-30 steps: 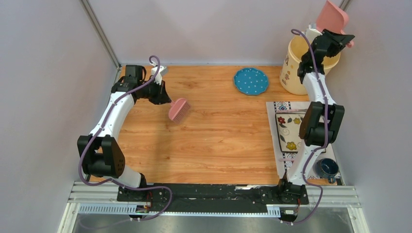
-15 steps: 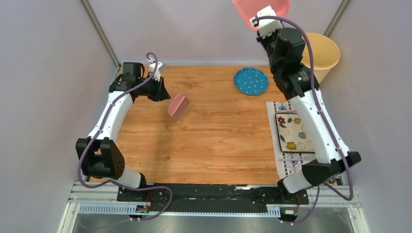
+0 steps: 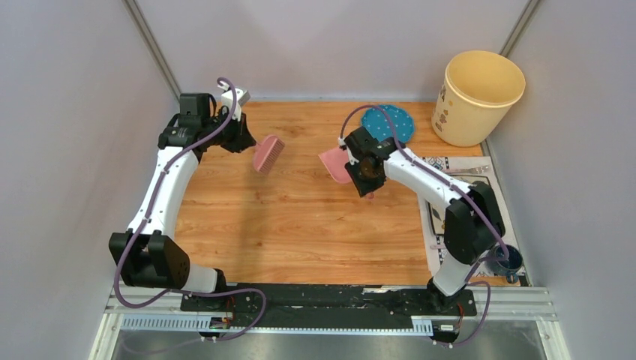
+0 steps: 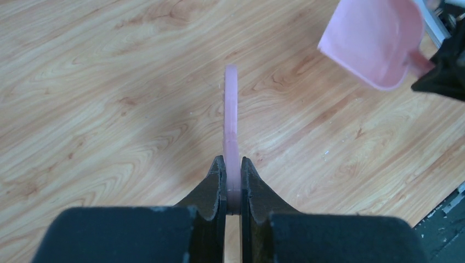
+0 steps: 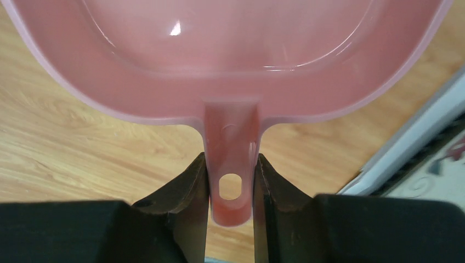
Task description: Sweep away the paper scraps from the table
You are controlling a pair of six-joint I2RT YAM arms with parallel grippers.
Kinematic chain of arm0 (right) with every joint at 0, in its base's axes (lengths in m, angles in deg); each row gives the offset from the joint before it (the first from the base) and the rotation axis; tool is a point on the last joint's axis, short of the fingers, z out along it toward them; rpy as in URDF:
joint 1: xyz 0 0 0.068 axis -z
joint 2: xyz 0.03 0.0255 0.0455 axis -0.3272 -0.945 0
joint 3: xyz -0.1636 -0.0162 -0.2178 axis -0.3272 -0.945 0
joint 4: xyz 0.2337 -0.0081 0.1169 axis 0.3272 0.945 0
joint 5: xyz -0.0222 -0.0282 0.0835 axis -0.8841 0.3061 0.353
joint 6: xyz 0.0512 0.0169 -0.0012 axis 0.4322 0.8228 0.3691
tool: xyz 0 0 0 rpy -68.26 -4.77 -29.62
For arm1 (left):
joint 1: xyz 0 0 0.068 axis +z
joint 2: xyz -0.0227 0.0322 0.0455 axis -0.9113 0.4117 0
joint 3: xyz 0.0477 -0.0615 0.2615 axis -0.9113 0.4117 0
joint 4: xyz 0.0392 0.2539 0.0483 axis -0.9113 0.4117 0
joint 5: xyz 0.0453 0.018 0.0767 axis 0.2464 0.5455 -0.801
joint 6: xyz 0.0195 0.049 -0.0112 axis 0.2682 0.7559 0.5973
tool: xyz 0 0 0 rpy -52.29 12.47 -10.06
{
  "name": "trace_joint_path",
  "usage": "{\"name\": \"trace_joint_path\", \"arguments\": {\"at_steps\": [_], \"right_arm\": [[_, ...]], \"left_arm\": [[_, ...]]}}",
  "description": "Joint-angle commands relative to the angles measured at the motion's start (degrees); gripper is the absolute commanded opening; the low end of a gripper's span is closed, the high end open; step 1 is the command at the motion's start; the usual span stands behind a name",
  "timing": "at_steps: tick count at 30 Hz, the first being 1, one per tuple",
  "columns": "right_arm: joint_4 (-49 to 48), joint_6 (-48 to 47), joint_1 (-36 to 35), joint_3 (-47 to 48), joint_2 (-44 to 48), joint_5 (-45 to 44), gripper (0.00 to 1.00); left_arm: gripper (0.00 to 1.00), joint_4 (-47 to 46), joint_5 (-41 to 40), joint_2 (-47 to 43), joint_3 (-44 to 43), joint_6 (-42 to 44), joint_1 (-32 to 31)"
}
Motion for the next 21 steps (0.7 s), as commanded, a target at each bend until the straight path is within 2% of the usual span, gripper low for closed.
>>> {"name": "trace_joint_path", "arguments": {"at_steps": [1, 8, 11, 14, 17, 18, 19, 20, 21], "right_arm": [[-1.8, 7.9, 0.0, -4.9, -0.7, 5.3, 0.00], [-4.6, 9.1, -0.3, -6.2, -7.8, 5.6, 0.00], [-5.6, 8.5, -0.3, -6.1, -10.0, 8.5, 0.00], [-5.4, 8.5, -0.3, -4.7, -12.5, 8.6, 0.03], [-5.1, 8.4, -0.3, -3.9, -13.1, 9.3, 0.13], [-4.8, 8.4, -0.3, -3.7, -12.9, 9.2, 0.32], [-4.5, 8.5, -0.3, -3.6, -12.0, 9.3, 0.67], [-4.3, 8.2, -0.3, -3.2, -11.4, 9.2, 0.81], [-3.5, 8.2, -0.3, -3.1, -10.8, 8.9, 0.88]], "left_arm": [[0.00, -0.7, 0.0, -1.6, -1.6, -1.7, 0.4], [0.00, -0.1, -0.4, -2.0, -1.6, -0.6, 0.4], [0.00, -0.1, 0.0, -1.9, -1.3, -0.5, 0.4], [0.00, 0.0, 0.2, -1.5, -1.3, -0.6, 0.4], [0.00, -0.1, 0.7, -1.0, -1.5, -0.8, 0.4], [0.00, -0.2, 1.0, -1.0, -1.5, -0.9, 0.4], [0.00, -0.2, 0.9, -0.8, -1.6, -0.9, 0.3], [0.00, -0.1, 1.1, -0.8, -1.7, -0.9, 0.3], [0.00, -0.2, 1.3, -0.7, -1.9, -0.9, 0.4]]}}
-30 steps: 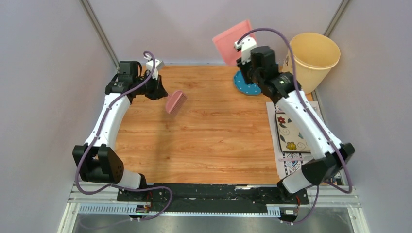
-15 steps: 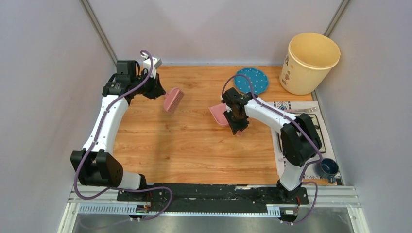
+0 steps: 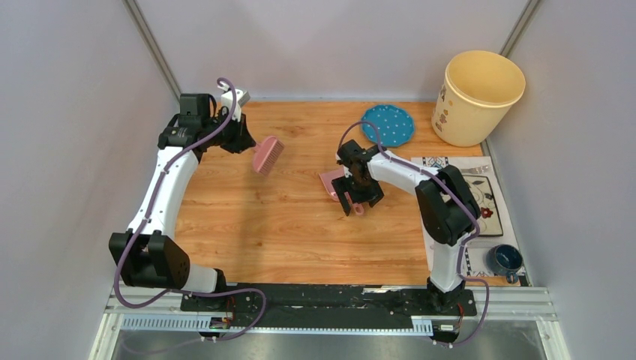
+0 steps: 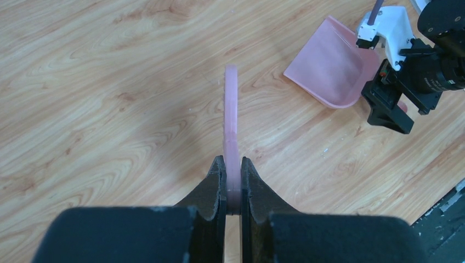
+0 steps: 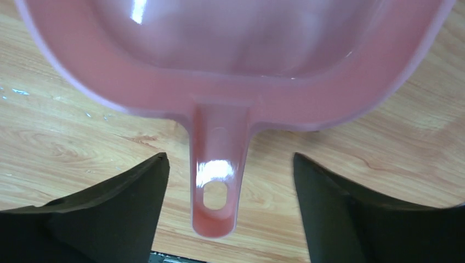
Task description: Sweep away the paper scraps from the table
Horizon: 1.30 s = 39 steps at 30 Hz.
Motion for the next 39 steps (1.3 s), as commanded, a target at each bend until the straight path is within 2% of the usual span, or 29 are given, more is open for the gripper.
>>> {"name": "trace_joint_path", "arguments": {"at_steps": [1, 4, 7, 10, 12, 16, 18, 19, 20, 23, 28, 31, 33, 34, 35, 39], "right_arm": [[0.3, 0.4, -0.2, 2.8, 4.0, 0.7, 0.89], [1.9, 0.0, -0.2, 3.8, 8.6, -0.5, 0.90], [3.6, -1.1, 0.0, 5.5, 13.9, -1.4, 0.91], [3.7, -2.0, 1.2, 6.0, 18.2, -1.4, 0.92], [2.9, -2.0, 3.8, 4.8, 22.8, -1.4, 0.93], [0.0, -1.5, 11.1, -0.5, 29.7, -1.4, 0.93], [-0.2, -2.2, 16.2, -3.3, 32.7, -0.8, 0.93], [-0.1, -2.4, 17.7, -4.1, 33.6, -0.5, 0.93], [-0.1, -2.8, 20.0, -4.8, 34.5, -0.6, 0.93], [-1.2, -2.3, 22.4, -7.6, 37.3, -0.1, 0.93], [-2.1, -2.3, 23.4, -8.3, 38.0, -1.2, 0.92], [-1.7, -2.4, 23.5, -8.1, 37.6, -1.2, 0.92], [-1.8, -2.4, 23.5, -8.0, 37.4, -0.7, 0.92], [-1.8, -2.4, 23.6, -8.0, 37.4, -0.7, 0.92], [-1.7, -2.3, 23.5, -7.8, 37.3, -0.7, 0.92], [-1.6, -2.4, 23.6, -7.3, 36.9, -0.6, 0.92]], "left_arm": [[0.00, -1.0, 2.1, -0.4, -1.9, -0.6, 0.4], [0.00, -0.9, 2.7, 0.7, -2.8, -1.5, 0.0], [0.00, 0.2, -0.6, 2.6, -6.3, 0.0, -2.9], [0.00, 2.5, -6.9, 5.9, -11.5, 4.1, -11.5], [0.00, 3.9, -12.7, 9.0, -14.1, 7.9, -15.8], [0.00, 3.3, -25.7, 15.1, -20.4, 15.0, -28.6], [0.00, 0.3, -35.0, 18.3, -20.7, 21.0, -33.0], [0.00, -2.9, -38.1, 19.1, -19.8, 23.5, -37.4], [0.00, -4.9, -44.3, 20.0, -19.1, 29.0, -39.6], [0.00, -14.6, -53.6, 22.5, -14.7, 37.6, -46.6], [0.00, -20.6, -56.9, 27.7, -13.7, 41.0, -52.6], [0.00, -18.6, -56.5, 28.7, -12.5, 41.0, -54.7], [0.20, -16.5, -55.4, 29.1, -12.7, 38.9, -55.2], [0.37, -14.2, -55.1, 29.2, -13.9, 36.4, -55.6], [0.85, -12.8, -54.3, 29.1, -14.8, 35.0, -55.7], [0.86, -6.0, -49.9, 28.3, -21.9, 28.1, -55.7]]}}
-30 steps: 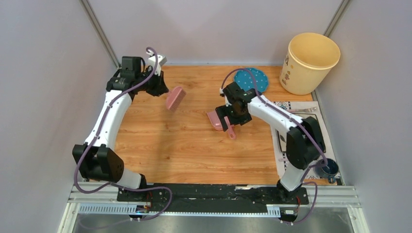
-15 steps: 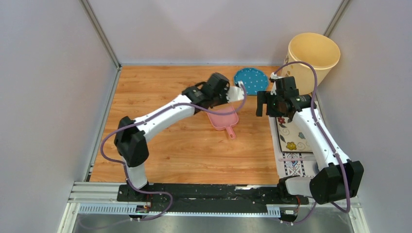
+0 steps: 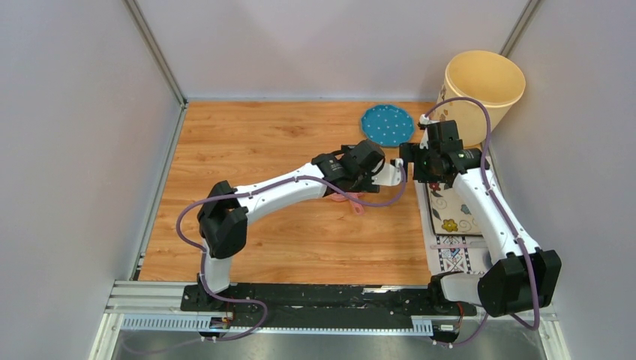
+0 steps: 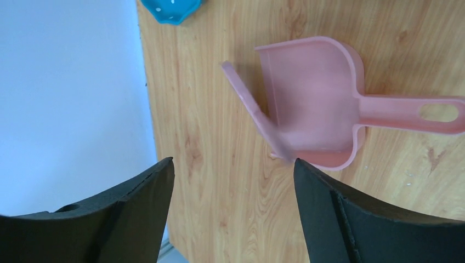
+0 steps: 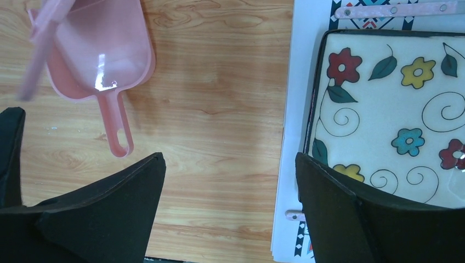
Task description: Sweep away the paper scraps from the table
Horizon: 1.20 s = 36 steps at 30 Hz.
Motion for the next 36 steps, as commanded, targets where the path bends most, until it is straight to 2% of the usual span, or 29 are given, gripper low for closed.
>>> {"name": "trace_joint_path", "arguments": {"at_steps": [1, 7, 11, 14, 17, 20, 21, 23, 24, 28, 30, 32, 33, 36], "right_arm": [[-1.9, 0.1, -0.3, 1.8, 0.7, 1.0, 0.92], [-1.2, 0.2, 0.1, 3.3, 0.1, 0.4, 0.92], [-1.1, 0.5, 0.5, 3.9, -0.1, 0.9, 0.92], [-1.3, 0.9, 0.7, 4.5, 0.0, 1.7, 0.92], [-1.6, 1.5, 0.8, 5.5, 0.0, 2.2, 0.92], [-3.6, 2.3, 0.8, 4.8, 0.7, 2.4, 0.92], [-4.4, 2.5, 0.8, 4.3, 0.8, 2.4, 0.92], [-7.1, 2.9, 0.8, 3.3, 0.7, 2.5, 0.92], [-8.2, 3.8, 0.9, 2.1, 0.4, 2.4, 0.93], [-14.7, 5.7, 0.9, -0.9, -1.3, 6.0, 0.93], [-16.7, 6.5, 0.9, -2.8, -1.9, 4.0, 0.93], [-18.4, 6.5, 0.9, -3.4, -2.3, 0.3, 0.93], [-18.5, 6.5, 1.1, -3.6, -3.1, -2.0, 0.93], [-18.6, 6.1, 1.8, -3.5, -4.2, -1.7, 0.93]], "left_arm": [[0.86, 8.1, 3.6, -1.3, -11.2, -9.4, -0.3], [0.86, 15.4, 8.9, -3.2, -20.0, -16.8, -0.3], [0.86, 19.8, 15.4, -4.4, -24.3, -21.0, -0.1], [0.86, 20.5, 19.8, -6.1, -26.5, -27.1, 2.7], [0.86, 17.4, 23.3, -9.6, -24.7, -33.5, 9.0], [0.86, 12.5, 23.5, -14.0, -18.2, -38.7, 17.2], [0.86, 10.5, 23.5, -15.0, -14.0, -40.3, 21.8], [0.87, 7.6, 21.5, -18.2, -7.8, -45.3, 26.4], [0.87, 4.6, 21.5, -19.2, -1.2, -46.6, 30.9], [0.87, -4.5, 22.2, -23.8, 16.3, -51.0, 41.9], [0.87, -9.5, 23.3, -26.4, 25.4, -51.5, 47.3], [0.87, -12.7, 23.7, -29.6, 31.0, -50.5, 50.0], [0.87, -15.2, 23.7, -30.6, 35.7, -48.1, 51.8], [0.87, -17.6, 20.0, -33.8, 41.8, -42.4, 53.3]]}}
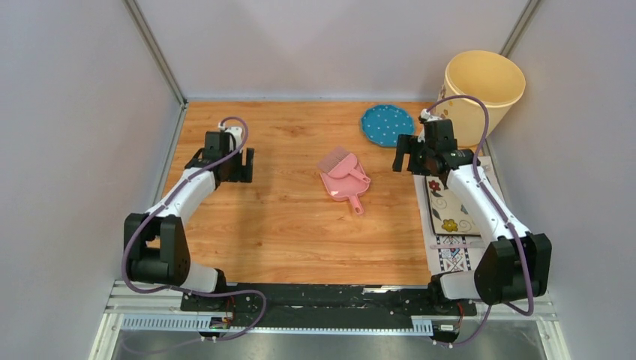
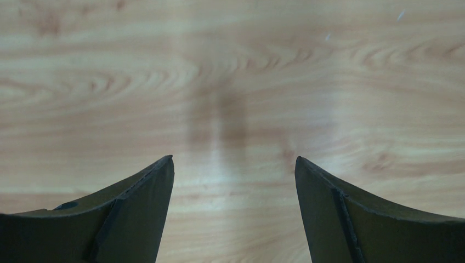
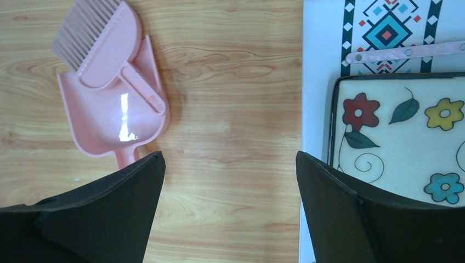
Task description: Sweep away the paper scraps from the table
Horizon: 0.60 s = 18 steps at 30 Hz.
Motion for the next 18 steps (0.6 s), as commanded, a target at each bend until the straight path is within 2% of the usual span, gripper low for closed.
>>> {"name": "trace_joint_path", "arguments": {"at_steps": [1, 3, 9, 14, 18], "right_arm": [[-5.8, 1.2, 1.0, -0.3, -1.1, -2.8, 0.93], [-7.4, 1.7, 1.1, -1.4, -0.8, -3.6, 0.92], [-18.0, 1.9, 1.9, -11.7, 4.4, -13.4, 0.94], [-27.3, 2.6, 3.2, -19.8, 9.1, -19.5, 0.95], [-35.0, 2.2, 3.3, -26.2, 10.0, -22.6, 0.95]], "left_arm": [[0.87, -10.2, -4.0, -7.7, 6.5, 6.1, 1.9], [0.87, -12.1, -5.3, -8.8, 10.4, 6.7, 3.4], [0.87, -22.0, 2.8, -13.4, 25.0, 1.7, 9.0], [0.87, -27.0, 4.1, -15.2, 30.8, 2.3, 10.0], [0.87, -35.1, 6.3, -15.5, 36.4, 2.1, 10.0]]}}
